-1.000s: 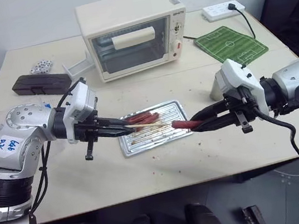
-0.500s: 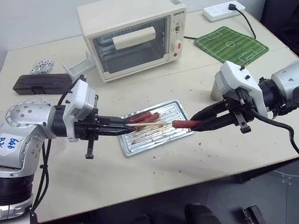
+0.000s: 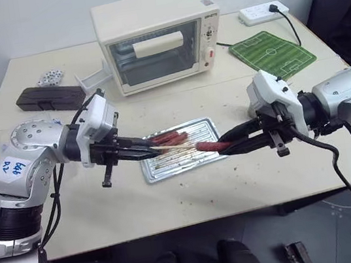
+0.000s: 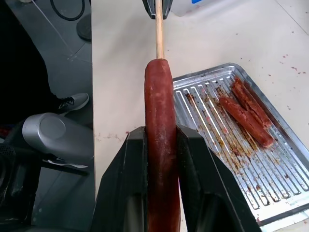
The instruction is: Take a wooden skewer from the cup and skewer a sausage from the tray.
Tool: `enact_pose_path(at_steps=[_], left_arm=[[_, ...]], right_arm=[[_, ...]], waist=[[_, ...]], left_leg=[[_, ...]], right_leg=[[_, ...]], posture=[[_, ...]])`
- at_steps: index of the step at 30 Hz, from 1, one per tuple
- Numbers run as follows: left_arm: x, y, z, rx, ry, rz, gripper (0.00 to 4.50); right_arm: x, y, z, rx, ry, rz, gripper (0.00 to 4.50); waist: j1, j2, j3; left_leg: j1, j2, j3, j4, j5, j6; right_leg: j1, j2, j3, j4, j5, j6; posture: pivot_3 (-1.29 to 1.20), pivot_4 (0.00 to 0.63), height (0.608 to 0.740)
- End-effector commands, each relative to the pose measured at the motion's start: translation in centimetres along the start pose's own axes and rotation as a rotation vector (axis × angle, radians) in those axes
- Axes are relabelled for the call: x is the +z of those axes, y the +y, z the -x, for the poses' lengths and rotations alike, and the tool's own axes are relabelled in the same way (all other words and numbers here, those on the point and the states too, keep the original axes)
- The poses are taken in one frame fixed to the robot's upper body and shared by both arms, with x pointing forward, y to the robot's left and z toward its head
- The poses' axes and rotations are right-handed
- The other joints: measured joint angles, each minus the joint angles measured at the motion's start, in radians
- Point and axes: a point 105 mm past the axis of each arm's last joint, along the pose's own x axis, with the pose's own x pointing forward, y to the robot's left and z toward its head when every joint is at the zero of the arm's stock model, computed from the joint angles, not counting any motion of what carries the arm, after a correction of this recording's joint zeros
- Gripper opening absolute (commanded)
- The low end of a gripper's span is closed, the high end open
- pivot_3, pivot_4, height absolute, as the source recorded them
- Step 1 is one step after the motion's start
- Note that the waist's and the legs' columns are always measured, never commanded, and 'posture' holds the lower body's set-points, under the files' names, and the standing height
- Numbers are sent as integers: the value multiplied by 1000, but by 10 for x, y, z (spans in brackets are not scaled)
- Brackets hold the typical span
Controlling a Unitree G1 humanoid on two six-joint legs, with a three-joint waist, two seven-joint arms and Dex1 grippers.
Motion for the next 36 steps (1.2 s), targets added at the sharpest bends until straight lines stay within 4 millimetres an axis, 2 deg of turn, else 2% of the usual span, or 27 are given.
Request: enact_pose_path(at_steps=[1,9,12,18,21,26,29,31,34,36], left_arm=[[6,2,-3,-18,3,-42,0],[7,4,-16,-78,4,-67,0],[5,5,-14,-66,7,-64,0],[-5,9,-1,36,16,-33,0],[-9,12,17,173,5,-6,0],[-18,14,61,579,-28,40,0],[-36,11,94,878,-5,49,0],[-41,5,120,1096,-38,75,0],[-46,-1,144,1314,-48,94,0],[-59,-7,166,1523,-16,122,0]], right_arm=[[12,8,-3,31,-17,64,816],[14,12,-14,76,-6,99,816],[13,10,-14,67,-3,74,1453],[13,3,-5,4,1,66,3454],[16,-8,6,-85,-10,70,4453],[34,-27,30,-231,-103,39,4453],[48,-35,44,-288,-204,-38,4453],[55,-35,52,-285,-255,-94,4453],[60,-34,55,-290,-289,-118,4453],[67,-34,57,-281,-333,-134,4453]], waist=[[0,0,0],[-1,0,0],[-1,0,0],[-1,0,0],[-3,0,0],[-3,0,0],[-2,0,0],[0,0,0],[5,-2,-1],[6,-2,-1]], left_leg=[[0,0,0,0,0,0],[0,0,0,0,0,0],[0,0,0,0,0,0],[0,0,0,0,0,0],[0,0,0,0,0,0],[0,1,0,0,-1,-1],[0,1,0,0,-1,-1],[0,1,0,0,-2,-1],[0,2,0,0,-2,-2],[0,2,-1,0,-2,-2]], right_leg=[[0,0,0,0,0,0],[0,1,0,1,0,0],[0,1,0,1,0,0],[0,1,0,1,0,0],[0,-1,1,1,0,0],[-1,-3,1,1,0,0],[-1,-3,1,0,0,0],[0,-3,1,-1,0,0],[0,-3,0,-4,0,0],[1,-3,0,-4,0,0]], posture=[[0,150,740],[0,150,740],[0,150,740],[0,150,740],[0,150,740],[0,150,740],[0,150,740],[0,150,740],[0,150,740],[0,150,740]])
